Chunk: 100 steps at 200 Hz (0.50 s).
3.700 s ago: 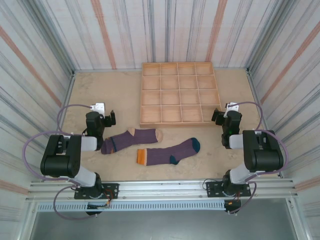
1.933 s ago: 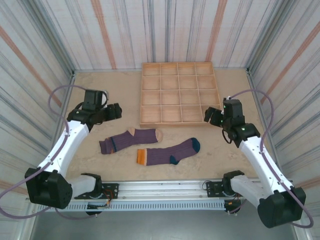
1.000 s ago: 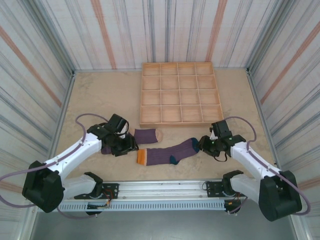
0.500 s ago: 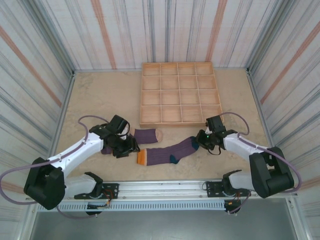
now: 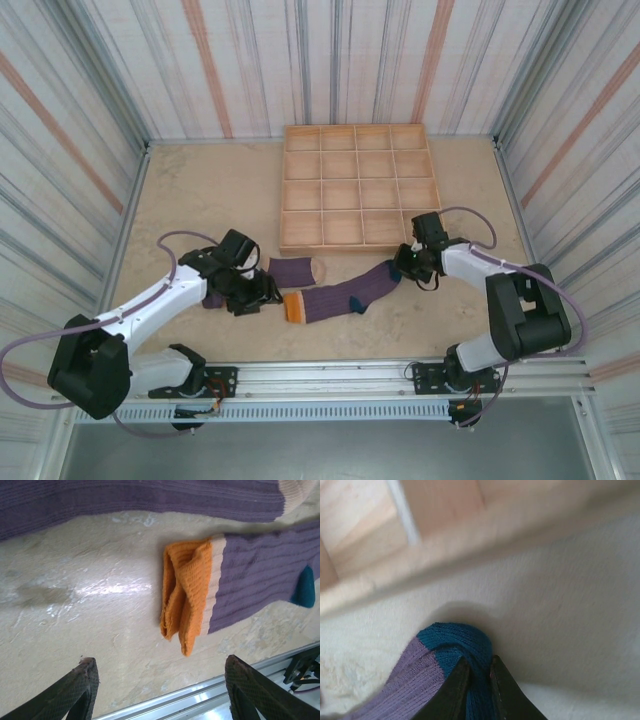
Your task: Roll the socks
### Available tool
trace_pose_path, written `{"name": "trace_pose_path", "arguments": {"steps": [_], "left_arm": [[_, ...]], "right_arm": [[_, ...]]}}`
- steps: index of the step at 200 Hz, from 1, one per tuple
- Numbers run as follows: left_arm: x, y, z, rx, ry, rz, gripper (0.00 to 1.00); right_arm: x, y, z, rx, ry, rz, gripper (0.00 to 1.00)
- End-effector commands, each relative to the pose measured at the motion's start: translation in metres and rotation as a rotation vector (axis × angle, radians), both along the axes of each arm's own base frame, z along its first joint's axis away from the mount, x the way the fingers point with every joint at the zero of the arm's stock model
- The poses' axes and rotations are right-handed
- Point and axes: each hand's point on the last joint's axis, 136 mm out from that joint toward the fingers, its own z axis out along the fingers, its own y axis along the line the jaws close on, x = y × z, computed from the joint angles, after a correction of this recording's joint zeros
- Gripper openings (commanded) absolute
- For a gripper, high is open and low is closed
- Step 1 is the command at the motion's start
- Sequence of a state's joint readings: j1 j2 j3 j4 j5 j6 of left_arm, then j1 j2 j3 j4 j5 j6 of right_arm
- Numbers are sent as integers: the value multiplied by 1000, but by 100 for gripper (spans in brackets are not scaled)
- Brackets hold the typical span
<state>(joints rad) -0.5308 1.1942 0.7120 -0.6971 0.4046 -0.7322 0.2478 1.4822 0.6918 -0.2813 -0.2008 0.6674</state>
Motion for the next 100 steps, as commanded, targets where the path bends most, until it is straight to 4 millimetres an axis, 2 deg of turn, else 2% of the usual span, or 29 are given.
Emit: {"name": "trace_pose_path", "arguments": {"steps": [1, 27, 40, 72, 100], "left_arm": [[3, -16, 4, -86, 0, -10, 69], [5, -21, 3, -94, 21, -26, 69], [5, -20, 2, -77, 25, -32, 70], [9, -23, -6, -72, 38, -35, 67], [15, -30, -10, -66, 24, -46, 66]], "right_arm": [[7, -12, -4, -63, 29, 38, 16], [14, -11, -10, -53, 34, 58, 19], [17, -9, -8, -46, 24, 68, 23], [14, -3, 4, -42, -1, 103, 58], [10, 4, 24, -47, -41, 147, 76]]}}
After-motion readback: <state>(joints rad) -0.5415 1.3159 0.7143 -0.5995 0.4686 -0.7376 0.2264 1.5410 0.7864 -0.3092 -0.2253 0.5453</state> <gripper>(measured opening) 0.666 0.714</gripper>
